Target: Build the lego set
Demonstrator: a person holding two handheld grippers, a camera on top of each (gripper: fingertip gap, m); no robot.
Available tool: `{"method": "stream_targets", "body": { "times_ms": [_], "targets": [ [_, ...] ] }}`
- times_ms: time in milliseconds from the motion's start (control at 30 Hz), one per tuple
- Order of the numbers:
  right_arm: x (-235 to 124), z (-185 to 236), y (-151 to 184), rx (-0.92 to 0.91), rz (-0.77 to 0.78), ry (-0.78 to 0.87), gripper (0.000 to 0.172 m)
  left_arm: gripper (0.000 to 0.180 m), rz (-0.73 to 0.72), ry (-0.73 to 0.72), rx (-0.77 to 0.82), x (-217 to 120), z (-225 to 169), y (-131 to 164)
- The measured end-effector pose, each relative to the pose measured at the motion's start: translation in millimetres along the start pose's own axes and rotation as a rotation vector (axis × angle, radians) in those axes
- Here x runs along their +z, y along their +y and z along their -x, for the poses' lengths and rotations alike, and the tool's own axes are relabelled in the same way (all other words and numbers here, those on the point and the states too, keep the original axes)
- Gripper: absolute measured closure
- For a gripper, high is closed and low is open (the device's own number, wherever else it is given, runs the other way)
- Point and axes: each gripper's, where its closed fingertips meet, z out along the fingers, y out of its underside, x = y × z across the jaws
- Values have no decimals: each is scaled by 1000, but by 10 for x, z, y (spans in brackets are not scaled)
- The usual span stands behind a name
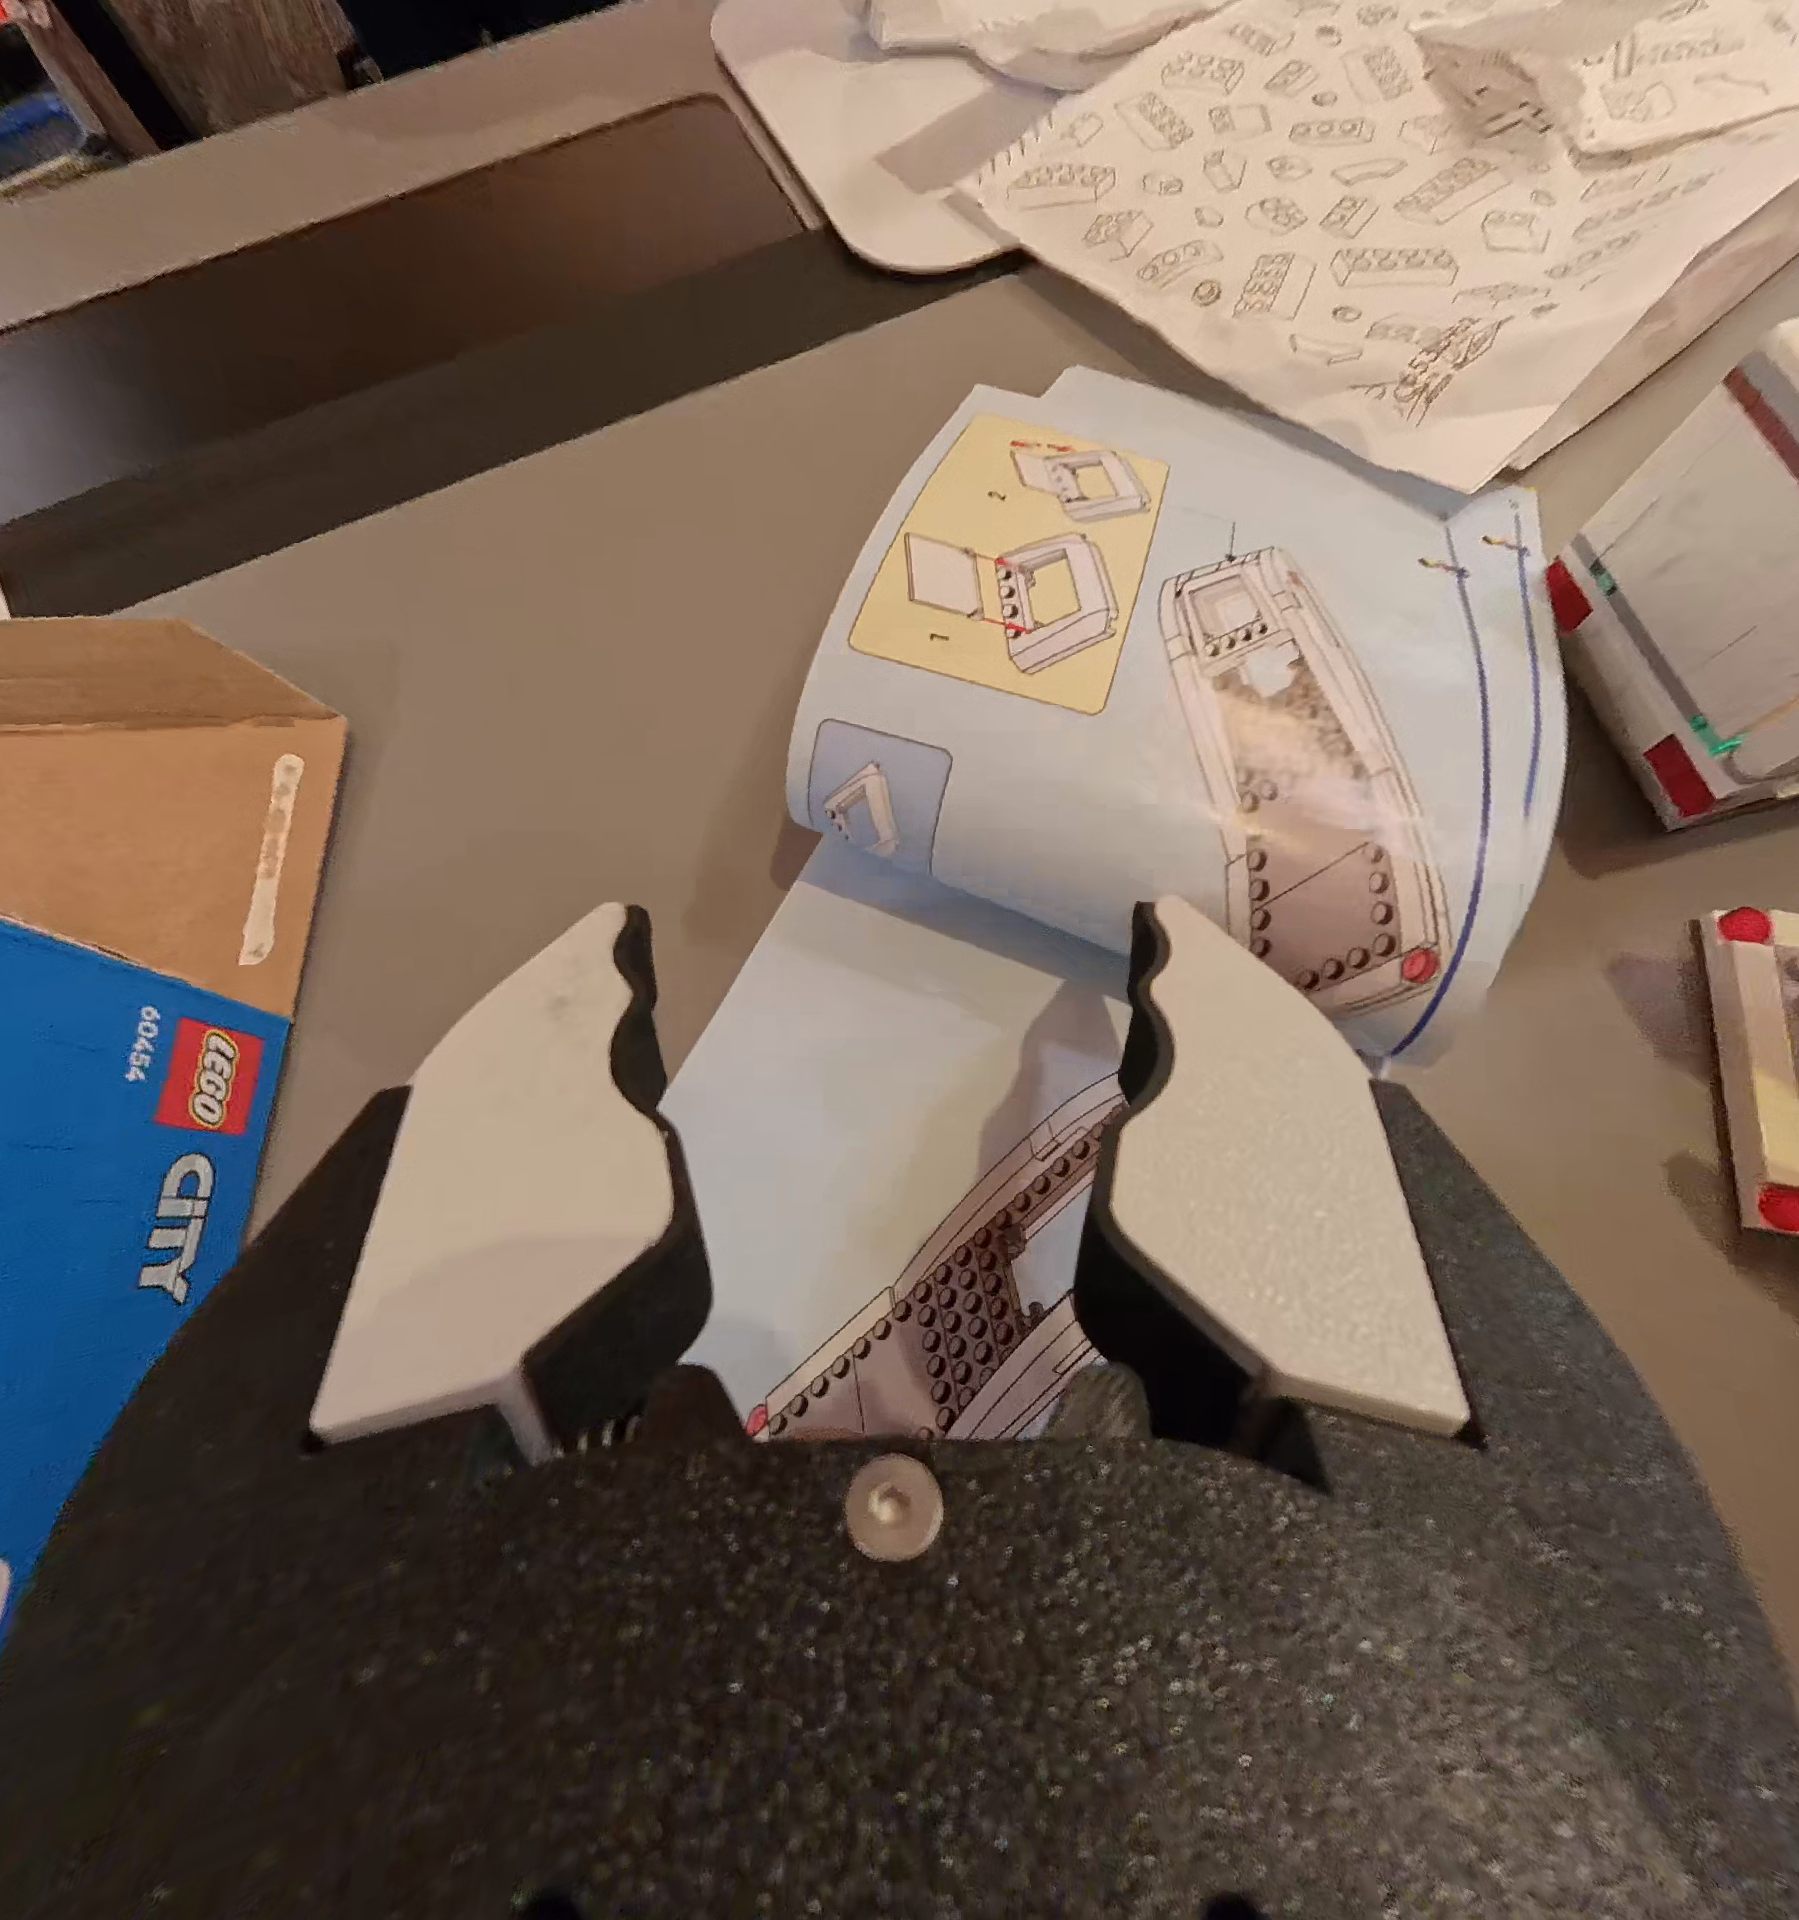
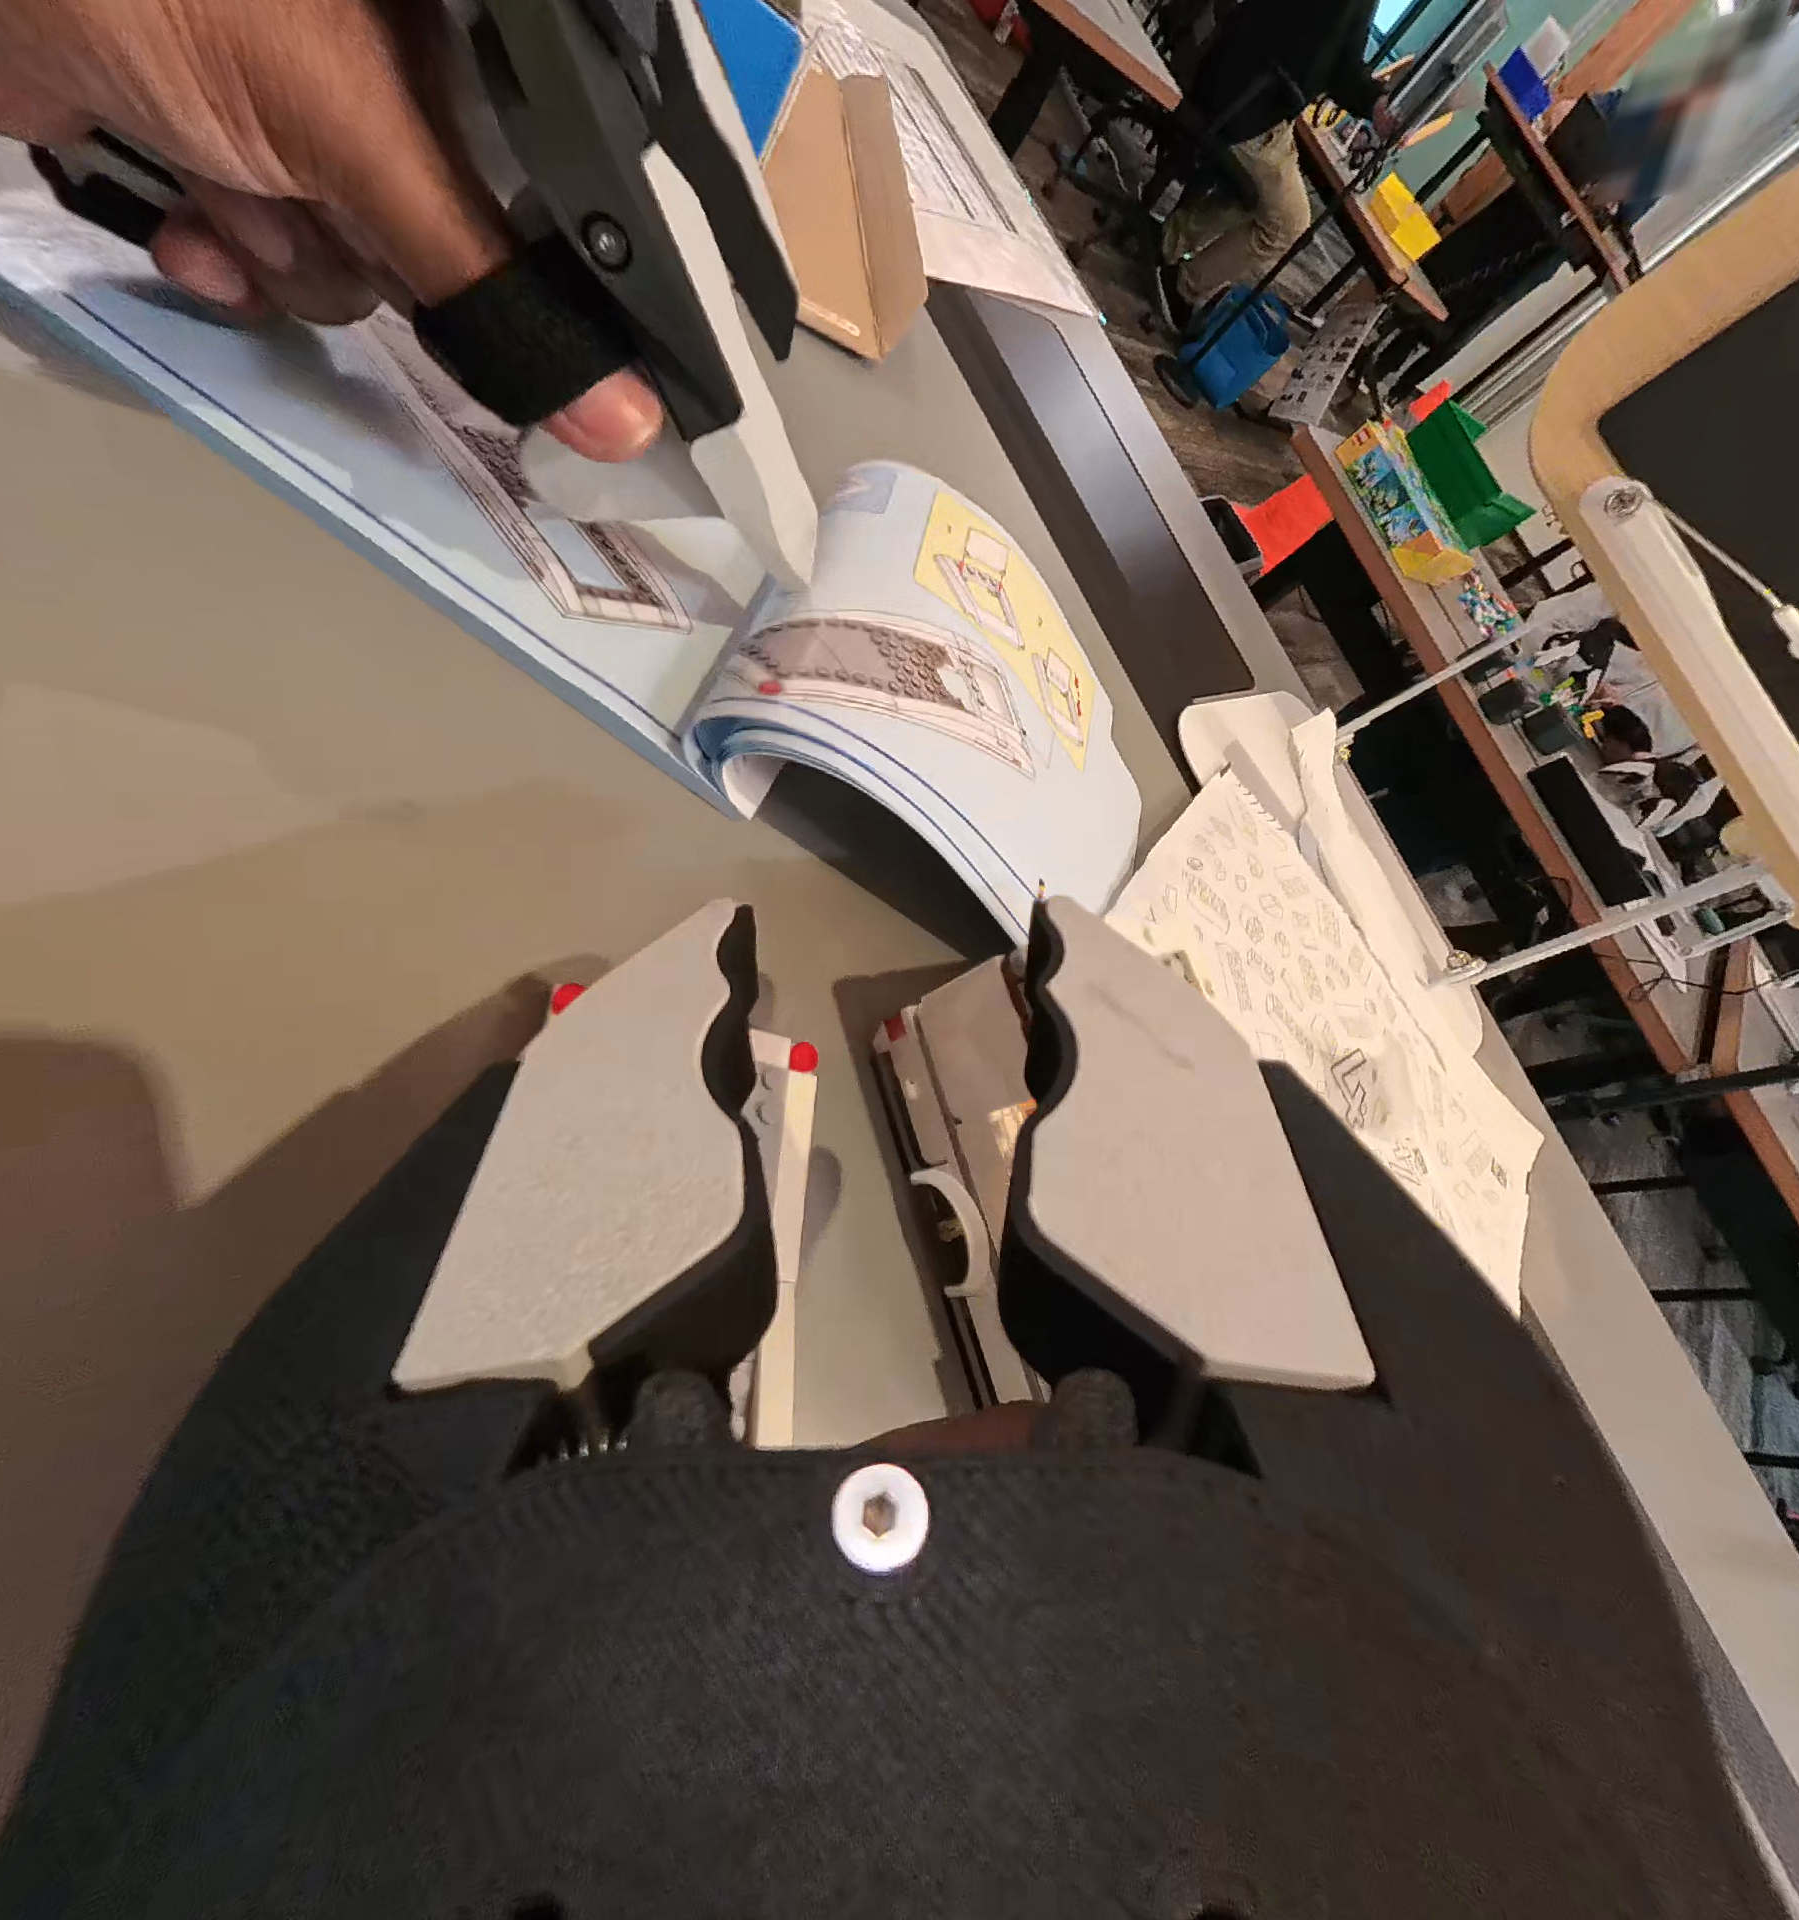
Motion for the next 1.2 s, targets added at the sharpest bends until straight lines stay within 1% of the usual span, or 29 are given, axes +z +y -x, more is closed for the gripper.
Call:
{"method": "stream_targets", "body": {
  "times_ms": [167,300,367,433,533,733,833,900,1000,1133,1200],
  "targets": [
    [-20,-34,36,14,-3,16,125,94,-166,61,-38,-105,-95,-315],
    [-4,-18,75,5,13,21,128,95,-192,30,-83,-27,-149,-444],
    [8,11,92,-8,22,18,128,94,-180,25,-64,49,-243,-474],
    [9,33,103,-13,26,13,128,91,-150,20,-27,148,-341,-454],
    [-12,33,116,-18,29,16,129,89,-66,-12,37,265,-367,-292],
    [-77,-9,126,-16,30,32,129,91,-54,-46,38,167,-189,-174],
    [-62,-7,104,-13,27,27,129,93,-47,-33,19,127,-154,-111],
    [-27,-1,53,-7,20,13,129,94,-41,-32,20,103,-131,-87],
    [68,59,-105,30,2,-55,128,94,-29,-31,19,90,-103,-53],
    [281,195,-200,71,70,-153,115,95,-15,-35,11,82,-52,-21],
    [398,229,-246,88,95,-175,109,95,-17,-40,9,63,-25,-23]
  ]
}}
